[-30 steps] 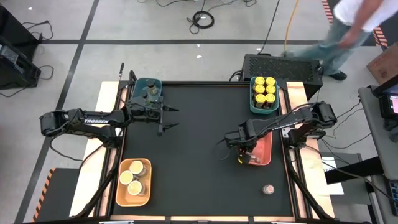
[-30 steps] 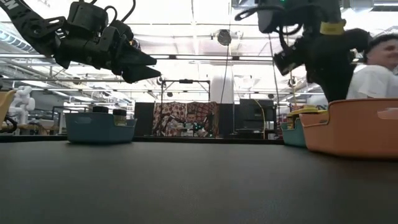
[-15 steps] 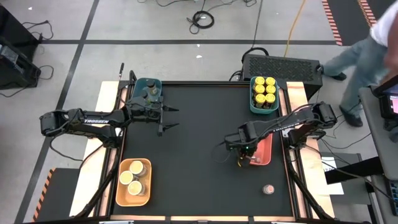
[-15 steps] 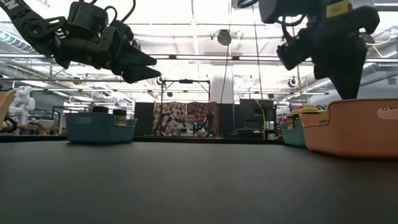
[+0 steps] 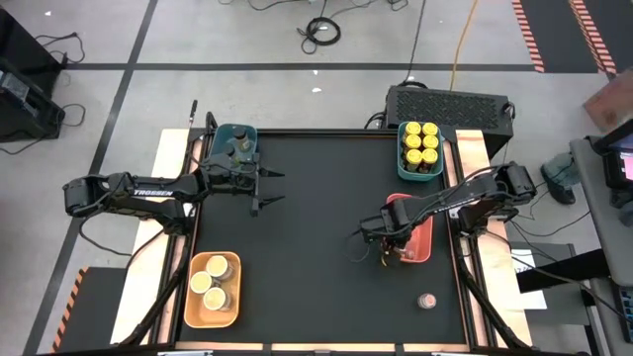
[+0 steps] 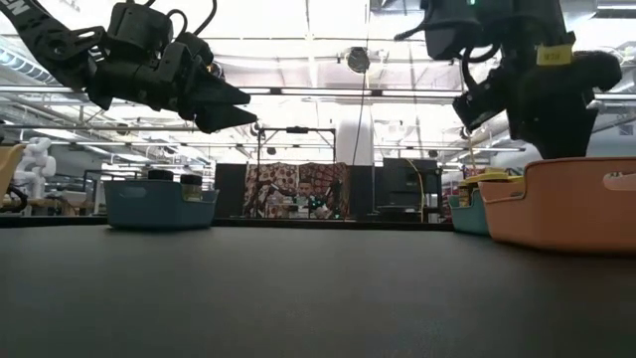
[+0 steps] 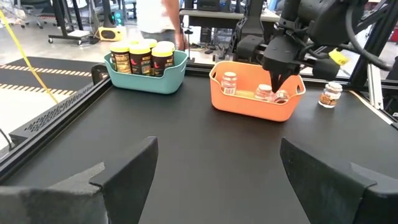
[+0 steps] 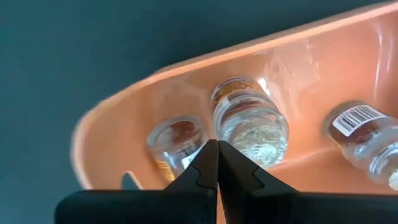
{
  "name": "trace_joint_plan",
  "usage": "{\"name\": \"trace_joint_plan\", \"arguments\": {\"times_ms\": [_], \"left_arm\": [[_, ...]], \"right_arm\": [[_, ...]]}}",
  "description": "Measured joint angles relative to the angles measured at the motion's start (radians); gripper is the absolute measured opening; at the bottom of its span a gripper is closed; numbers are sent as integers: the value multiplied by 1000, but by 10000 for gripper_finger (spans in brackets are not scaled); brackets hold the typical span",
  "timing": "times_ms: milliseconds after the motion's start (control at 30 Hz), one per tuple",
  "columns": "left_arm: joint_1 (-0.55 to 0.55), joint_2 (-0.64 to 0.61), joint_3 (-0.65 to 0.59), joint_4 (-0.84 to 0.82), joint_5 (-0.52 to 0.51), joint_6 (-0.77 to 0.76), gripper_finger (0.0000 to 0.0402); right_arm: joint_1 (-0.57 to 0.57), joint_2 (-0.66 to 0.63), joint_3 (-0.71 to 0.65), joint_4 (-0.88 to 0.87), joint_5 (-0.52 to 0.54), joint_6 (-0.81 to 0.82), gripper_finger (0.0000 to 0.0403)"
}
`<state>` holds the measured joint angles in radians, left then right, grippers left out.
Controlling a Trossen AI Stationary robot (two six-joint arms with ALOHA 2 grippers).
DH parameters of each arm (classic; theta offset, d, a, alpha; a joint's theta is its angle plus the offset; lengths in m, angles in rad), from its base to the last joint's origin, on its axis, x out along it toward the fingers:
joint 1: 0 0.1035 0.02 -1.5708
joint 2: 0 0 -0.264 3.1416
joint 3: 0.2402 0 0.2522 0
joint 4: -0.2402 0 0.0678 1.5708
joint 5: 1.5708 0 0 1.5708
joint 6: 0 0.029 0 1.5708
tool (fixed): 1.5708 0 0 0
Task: Sort spices by type
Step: Adjust the brown spice bottle into the orange bin
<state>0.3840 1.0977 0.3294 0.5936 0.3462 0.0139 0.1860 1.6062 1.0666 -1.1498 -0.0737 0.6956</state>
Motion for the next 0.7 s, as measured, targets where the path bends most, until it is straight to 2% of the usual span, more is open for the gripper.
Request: {"name": "trace_joint_plan", "arguments": {"times_ms": [167, 600, 700], "left_arm": [[0, 0, 0, 0, 0, 0, 341], [0, 0, 0, 1, 0, 0, 341], [0, 0, 0, 0, 0, 0, 341]], "right_arm": [[-22, -1, -38, -4, 7, 0, 0], [-71, 1, -60, -3, 277, -9, 0], [-81, 0, -58, -13, 271, -4, 0]]}}
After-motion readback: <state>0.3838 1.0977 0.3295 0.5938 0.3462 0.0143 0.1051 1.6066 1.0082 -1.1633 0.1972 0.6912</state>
